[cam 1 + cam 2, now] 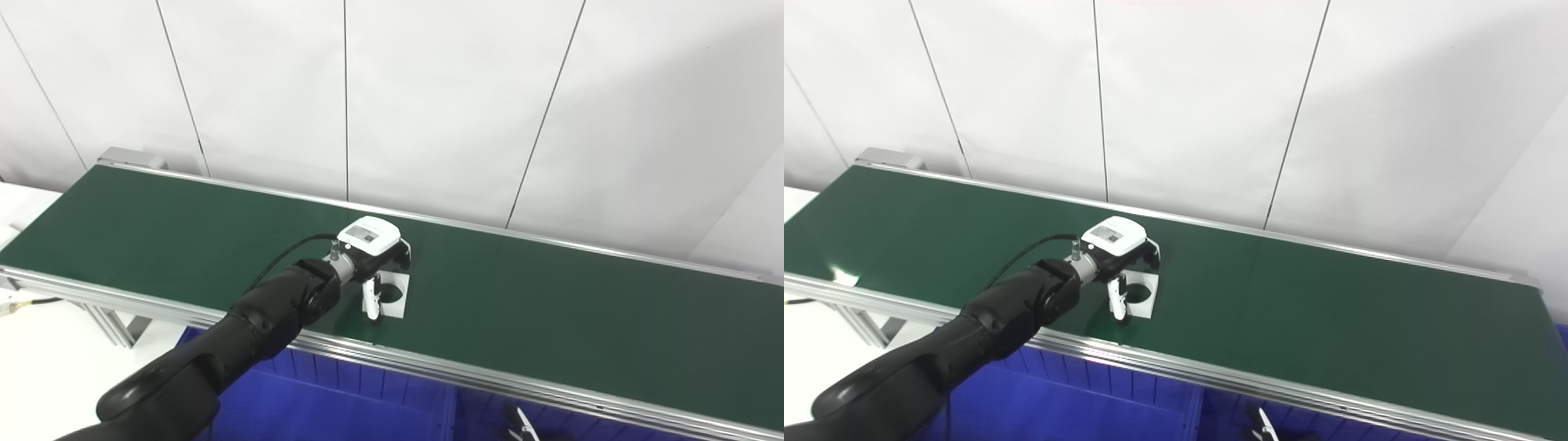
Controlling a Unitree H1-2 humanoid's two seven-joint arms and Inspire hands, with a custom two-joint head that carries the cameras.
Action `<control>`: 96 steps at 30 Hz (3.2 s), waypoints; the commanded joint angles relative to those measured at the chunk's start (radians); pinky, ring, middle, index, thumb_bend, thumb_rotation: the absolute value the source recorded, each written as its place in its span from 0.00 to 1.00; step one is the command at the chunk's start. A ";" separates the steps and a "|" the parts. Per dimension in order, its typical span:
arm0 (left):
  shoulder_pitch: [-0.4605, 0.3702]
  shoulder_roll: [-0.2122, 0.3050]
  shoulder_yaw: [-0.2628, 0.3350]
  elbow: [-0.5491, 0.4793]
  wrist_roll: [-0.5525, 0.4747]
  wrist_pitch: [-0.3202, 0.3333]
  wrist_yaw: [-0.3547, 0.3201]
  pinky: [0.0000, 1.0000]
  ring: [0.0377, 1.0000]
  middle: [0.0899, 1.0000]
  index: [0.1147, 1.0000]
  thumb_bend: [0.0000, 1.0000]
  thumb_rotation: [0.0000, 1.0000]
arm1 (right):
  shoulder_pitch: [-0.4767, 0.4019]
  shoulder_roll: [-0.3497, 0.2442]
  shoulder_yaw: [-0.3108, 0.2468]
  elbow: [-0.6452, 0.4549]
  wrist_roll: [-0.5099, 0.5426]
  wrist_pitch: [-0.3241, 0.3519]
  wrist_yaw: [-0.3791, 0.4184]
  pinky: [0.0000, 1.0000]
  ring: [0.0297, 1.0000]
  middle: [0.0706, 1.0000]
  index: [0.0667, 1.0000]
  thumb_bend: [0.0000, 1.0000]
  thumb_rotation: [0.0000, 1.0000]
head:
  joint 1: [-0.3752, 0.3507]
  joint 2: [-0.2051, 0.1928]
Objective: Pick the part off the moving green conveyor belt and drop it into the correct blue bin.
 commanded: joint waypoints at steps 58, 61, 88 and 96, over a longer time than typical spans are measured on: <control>0.485 0.263 0.489 -1.226 -0.017 0.291 -0.554 0.28 0.33 0.38 0.44 0.52 0.00 | 0.041 -0.030 -0.219 -0.200 0.104 -0.049 0.256 0.76 0.80 0.89 0.95 0.82 0.90 | 0.256 0.234; 0.533 0.256 0.520 -1.249 0.002 0.301 -0.559 0.29 0.34 0.39 0.44 0.52 0.00 | 0.041 -0.025 -0.243 -0.207 0.108 -0.049 0.285 0.76 0.79 0.88 0.95 0.83 0.90 | 0.279 0.259; 0.822 0.175 0.517 -1.032 0.150 0.158 -0.165 0.25 0.28 0.34 0.45 0.52 0.00 | 0.011 0.020 -0.390 -0.206 0.180 -0.049 0.485 0.78 0.81 0.89 0.97 0.79 0.86 | 0.405 0.334; 0.805 0.206 0.470 -0.898 0.163 0.107 -0.138 0.33 0.37 0.39 0.44 0.52 0.00 | 0.003 0.032 -0.396 -0.207 0.157 -0.049 0.482 0.79 0.81 0.89 0.97 0.78 0.86 | 0.394 0.333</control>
